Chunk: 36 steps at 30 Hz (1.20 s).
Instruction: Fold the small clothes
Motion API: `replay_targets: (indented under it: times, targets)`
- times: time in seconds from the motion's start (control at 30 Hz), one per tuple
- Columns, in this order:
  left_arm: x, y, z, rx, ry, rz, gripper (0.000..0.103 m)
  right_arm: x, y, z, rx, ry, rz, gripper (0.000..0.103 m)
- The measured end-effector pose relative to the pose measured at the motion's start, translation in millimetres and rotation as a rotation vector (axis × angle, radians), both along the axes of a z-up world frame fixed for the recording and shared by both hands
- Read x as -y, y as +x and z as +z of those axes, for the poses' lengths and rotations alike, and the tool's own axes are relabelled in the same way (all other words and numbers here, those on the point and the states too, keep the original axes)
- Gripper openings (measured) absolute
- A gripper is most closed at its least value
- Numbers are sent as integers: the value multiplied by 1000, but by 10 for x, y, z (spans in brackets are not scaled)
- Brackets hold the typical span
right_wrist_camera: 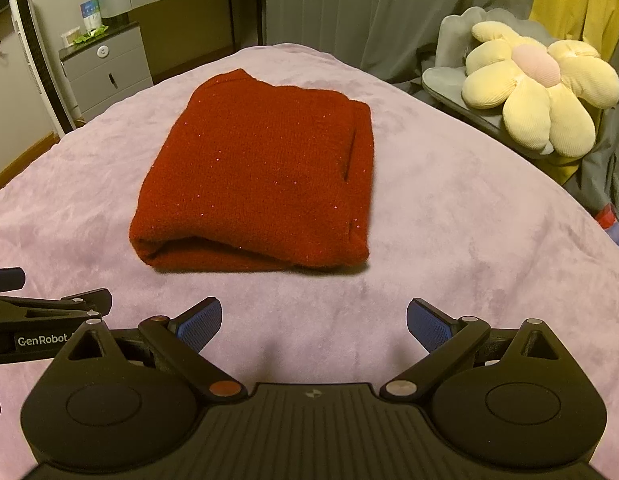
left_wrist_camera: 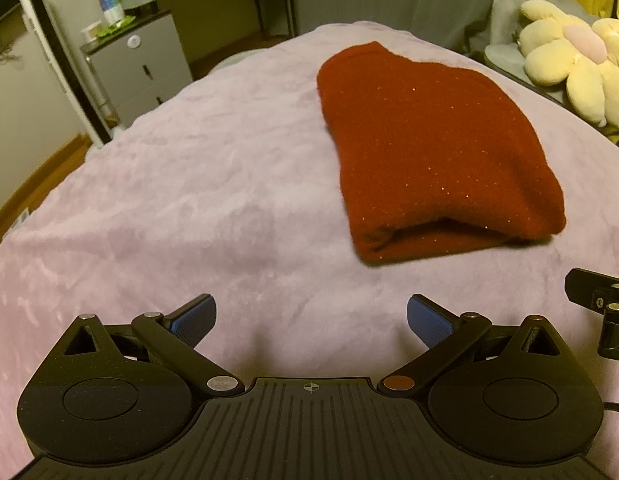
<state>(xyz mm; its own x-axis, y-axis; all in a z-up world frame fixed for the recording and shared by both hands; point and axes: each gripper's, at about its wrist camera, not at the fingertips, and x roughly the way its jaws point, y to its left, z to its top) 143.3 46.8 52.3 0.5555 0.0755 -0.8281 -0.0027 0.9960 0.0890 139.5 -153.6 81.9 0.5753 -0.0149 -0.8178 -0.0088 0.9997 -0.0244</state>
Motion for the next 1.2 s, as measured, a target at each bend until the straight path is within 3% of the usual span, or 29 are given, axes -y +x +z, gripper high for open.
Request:
replay_targets:
  times: [1.2]
  targets:
    - [57,-18,36,25,23,-38,103,-23,-20,50,20,-18,8,99]
